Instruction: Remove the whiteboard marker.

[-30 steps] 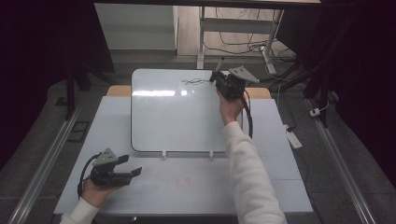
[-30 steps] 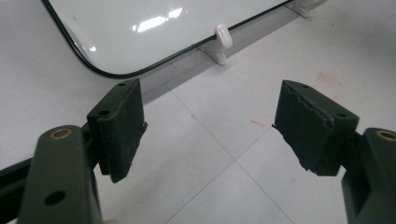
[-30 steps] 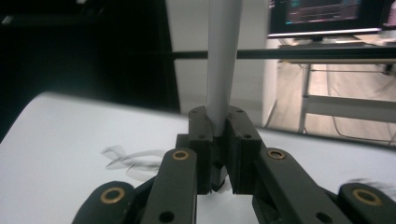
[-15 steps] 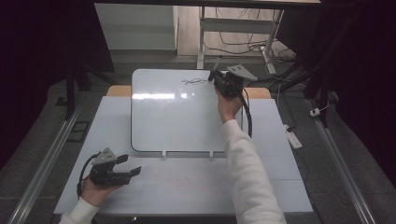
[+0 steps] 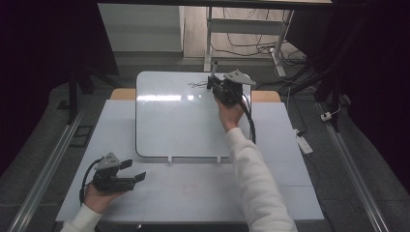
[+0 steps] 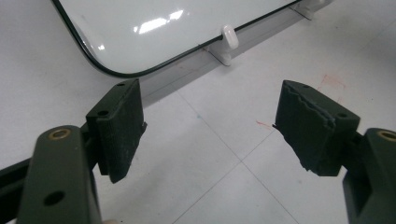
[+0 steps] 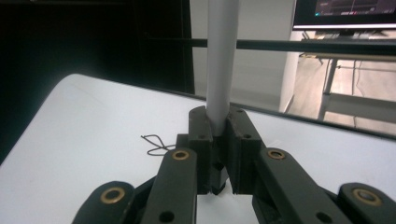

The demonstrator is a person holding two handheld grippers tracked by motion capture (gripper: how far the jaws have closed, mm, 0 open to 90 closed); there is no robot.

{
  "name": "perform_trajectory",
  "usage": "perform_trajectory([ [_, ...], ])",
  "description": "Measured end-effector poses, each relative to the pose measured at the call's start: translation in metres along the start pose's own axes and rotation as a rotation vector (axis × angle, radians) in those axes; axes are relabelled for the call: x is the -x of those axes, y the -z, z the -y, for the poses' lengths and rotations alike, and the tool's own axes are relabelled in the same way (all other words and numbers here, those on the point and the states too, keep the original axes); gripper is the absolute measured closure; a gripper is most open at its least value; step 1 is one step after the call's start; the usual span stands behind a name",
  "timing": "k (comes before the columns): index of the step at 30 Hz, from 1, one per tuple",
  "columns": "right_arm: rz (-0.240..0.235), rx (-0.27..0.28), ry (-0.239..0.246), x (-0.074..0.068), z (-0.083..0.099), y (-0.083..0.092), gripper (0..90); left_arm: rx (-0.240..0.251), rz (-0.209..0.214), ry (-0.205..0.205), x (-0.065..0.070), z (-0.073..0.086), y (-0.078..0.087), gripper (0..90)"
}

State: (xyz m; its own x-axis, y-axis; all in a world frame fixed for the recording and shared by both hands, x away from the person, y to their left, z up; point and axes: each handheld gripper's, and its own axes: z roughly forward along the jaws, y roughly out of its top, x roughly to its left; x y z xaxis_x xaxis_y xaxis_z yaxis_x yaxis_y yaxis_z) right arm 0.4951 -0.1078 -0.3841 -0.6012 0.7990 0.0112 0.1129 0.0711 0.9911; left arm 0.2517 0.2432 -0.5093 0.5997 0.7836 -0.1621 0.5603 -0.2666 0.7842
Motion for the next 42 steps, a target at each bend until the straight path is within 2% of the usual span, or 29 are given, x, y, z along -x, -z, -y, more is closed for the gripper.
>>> perform_trajectory([
  [3, 0.048, 0.048, -0.063, 0.014, -0.007, 0.001, 81.5, 0.005, 0.000, -0.002, 0.001, 0.000, 0.001, 24.3],
  [5, 0.058, 0.056, -0.090, 0.019, -0.008, 0.000, 81.5, 0.008, -0.001, 0.002, 0.000, 0.000, 0.001, 24.3],
  [6, 0.055, 0.054, -0.091, 0.018, -0.007, -0.001, 81.5, 0.008, -0.001, 0.004, -0.001, 0.000, 0.002, 24.3],
  [9, -0.002, 0.025, -0.052, 0.004, -0.001, -0.004, 81.6, 0.005, -0.001, 0.004, -0.001, 0.000, 0.001, 24.3],
  [11, -0.021, 0.015, -0.039, -0.002, 0.000, -0.006, 81.6, 0.003, -0.001, 0.001, -0.001, 0.000, 0.001, 24.2],
  [13, -0.001, 0.031, -0.039, 0.000, -0.002, -0.007, 81.6, 0.007, -0.003, 0.001, 0.000, 0.000, 0.002, 24.2],
  [15, 0.030, 0.053, -0.067, 0.007, -0.006, -0.007, 81.6, 0.009, -0.004, 0.002, 0.000, 0.000, 0.002, 24.2],
  [17, 0.035, 0.051, -0.063, 0.009, -0.006, -0.007, 81.6, 0.010, -0.003, 0.004, -0.001, 0.001, 0.003, 24.2],
  [19, 0.015, 0.033, -0.040, 0.004, -0.004, -0.006, 81.6, 0.010, -0.004, 0.005, -0.002, 0.001, 0.003, 24.1],
  [21, -0.032, 0.000, -0.020, -0.008, 0.003, -0.006, 81.6, 0.008, -0.005, 0.005, -0.002, 0.001, 0.002, 24.1],
  [24, -0.023, 0.004, -0.004, -0.008, 0.001, -0.006, 81.6, 0.006, -0.006, 0.003, -0.001, 0.001, 0.002, 24.1],
  [26, 0.016, 0.031, -0.030, -0.001, -0.003, -0.005, 81.6, 0.009, -0.009, 0.004, -0.001, 0.001, 0.003, 24.0],
  [29, 0.030, 0.047, -0.075, 0.008, -0.004, -0.004, 81.5, 0.013, -0.010, 0.006, -0.002, 0.001, 0.003, 24.1],
  [34, -0.046, 0.006, -0.029, -0.012, 0.006, -0.008, 81.5, 0.002, -0.010, 0.003, -0.001, 0.001, 0.001, 24.0],
  [35, -0.049, 0.003, -0.022, -0.014, 0.006, -0.008, 81.5, 0.001, -0.011, 0.001, -0.001, 0.001, 0.001, 24.0],
  [37, -0.035, 0.020, -0.032, -0.011, 0.003, -0.010, 81.5, 0.004, -0.011, 0.002, -0.001, 0.001, 0.002, 24.0],
  [38, -0.001, 0.044, -0.056, -0.003, -0.002, -0.010, 81.5, 0.005, -0.012, 0.003, -0.001, 0.001, 0.002, 24.0],
  [42, 0.037, 0.061, -0.069, 0.007, -0.008, -0.011, 81.5, 0.007, -0.013, 0.008, -0.003, 0.001, 0.002, 24.0],
])
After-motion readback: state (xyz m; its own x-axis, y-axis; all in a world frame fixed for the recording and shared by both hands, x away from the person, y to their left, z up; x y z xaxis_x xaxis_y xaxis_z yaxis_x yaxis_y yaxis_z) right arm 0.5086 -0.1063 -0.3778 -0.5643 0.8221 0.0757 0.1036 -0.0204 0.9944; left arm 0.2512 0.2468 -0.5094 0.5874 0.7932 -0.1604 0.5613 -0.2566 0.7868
